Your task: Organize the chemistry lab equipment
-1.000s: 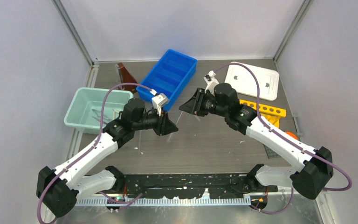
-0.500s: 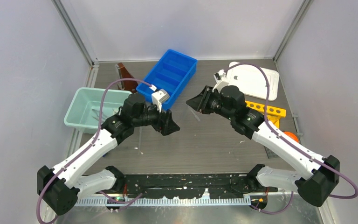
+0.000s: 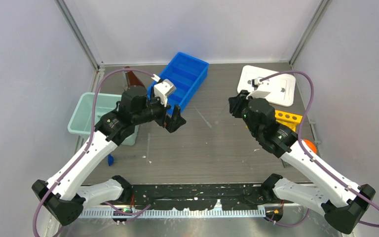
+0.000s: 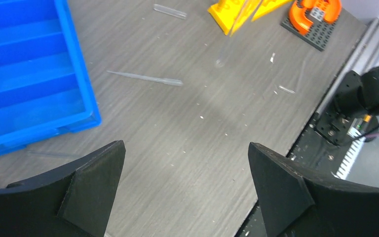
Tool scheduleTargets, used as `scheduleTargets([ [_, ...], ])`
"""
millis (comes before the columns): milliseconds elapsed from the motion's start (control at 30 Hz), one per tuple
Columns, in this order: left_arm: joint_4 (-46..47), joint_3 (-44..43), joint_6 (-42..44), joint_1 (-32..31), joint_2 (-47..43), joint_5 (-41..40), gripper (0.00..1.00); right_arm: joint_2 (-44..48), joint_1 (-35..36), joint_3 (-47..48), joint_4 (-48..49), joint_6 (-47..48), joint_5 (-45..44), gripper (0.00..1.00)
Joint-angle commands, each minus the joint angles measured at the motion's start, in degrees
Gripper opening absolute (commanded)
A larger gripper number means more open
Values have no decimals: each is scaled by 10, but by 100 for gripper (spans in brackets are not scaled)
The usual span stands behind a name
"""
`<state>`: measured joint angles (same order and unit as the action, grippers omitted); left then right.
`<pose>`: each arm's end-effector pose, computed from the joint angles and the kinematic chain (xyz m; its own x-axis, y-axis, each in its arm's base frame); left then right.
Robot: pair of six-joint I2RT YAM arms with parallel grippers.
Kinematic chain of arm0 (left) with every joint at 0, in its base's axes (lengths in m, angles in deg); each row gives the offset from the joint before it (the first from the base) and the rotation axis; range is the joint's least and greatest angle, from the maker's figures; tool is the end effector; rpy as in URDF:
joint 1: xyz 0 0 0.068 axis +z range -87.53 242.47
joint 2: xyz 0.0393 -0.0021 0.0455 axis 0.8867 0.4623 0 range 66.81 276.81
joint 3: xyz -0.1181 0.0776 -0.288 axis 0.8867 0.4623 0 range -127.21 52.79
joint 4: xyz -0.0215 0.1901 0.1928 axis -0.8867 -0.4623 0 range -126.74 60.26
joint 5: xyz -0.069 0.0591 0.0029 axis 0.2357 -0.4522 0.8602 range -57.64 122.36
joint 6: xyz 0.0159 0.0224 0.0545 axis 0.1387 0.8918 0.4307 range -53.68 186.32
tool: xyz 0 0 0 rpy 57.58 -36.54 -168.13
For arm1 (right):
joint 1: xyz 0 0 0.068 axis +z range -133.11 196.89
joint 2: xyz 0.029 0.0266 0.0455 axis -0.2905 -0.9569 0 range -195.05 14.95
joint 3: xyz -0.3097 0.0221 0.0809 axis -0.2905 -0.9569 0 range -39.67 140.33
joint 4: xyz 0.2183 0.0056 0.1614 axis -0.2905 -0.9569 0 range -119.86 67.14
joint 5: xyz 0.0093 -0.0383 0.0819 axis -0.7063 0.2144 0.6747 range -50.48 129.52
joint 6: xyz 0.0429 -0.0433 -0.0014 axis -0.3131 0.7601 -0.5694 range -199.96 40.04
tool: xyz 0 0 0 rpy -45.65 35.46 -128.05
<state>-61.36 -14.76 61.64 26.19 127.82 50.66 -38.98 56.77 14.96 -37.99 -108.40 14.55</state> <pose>0.1703 -0.1428 0.4266 -0.4052 0.2011 -0.8919 0.7604 0.6157 -0.2066 0.1675 0.1148 0.4011 -0.2956 0.3156 -0.9017 -0.1442 0.9183 0.3687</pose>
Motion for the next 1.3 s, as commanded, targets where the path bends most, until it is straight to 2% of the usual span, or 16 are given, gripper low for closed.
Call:
scheduleTargets([
  [0,-2,-33,16,-2,13,-72,100,17,-2,2,1,109,-178,21],
  [200,-16,-27,2,-2,33,-129,100,16,-10,-19,64,207,-290,21],
  [333,23,34,-3,-1,12,-136,100,19,-35,-47,128,247,-299,20],
  [600,14,45,-7,-3,-8,-172,100,-22,-128,-32,149,253,-250,20],
  [833,12,49,-8,-3,-13,-169,100,-50,-188,-19,171,226,-203,20],
  [1267,11,52,2,-3,-18,-200,100,-63,-222,-37,191,197,-170,21],
])
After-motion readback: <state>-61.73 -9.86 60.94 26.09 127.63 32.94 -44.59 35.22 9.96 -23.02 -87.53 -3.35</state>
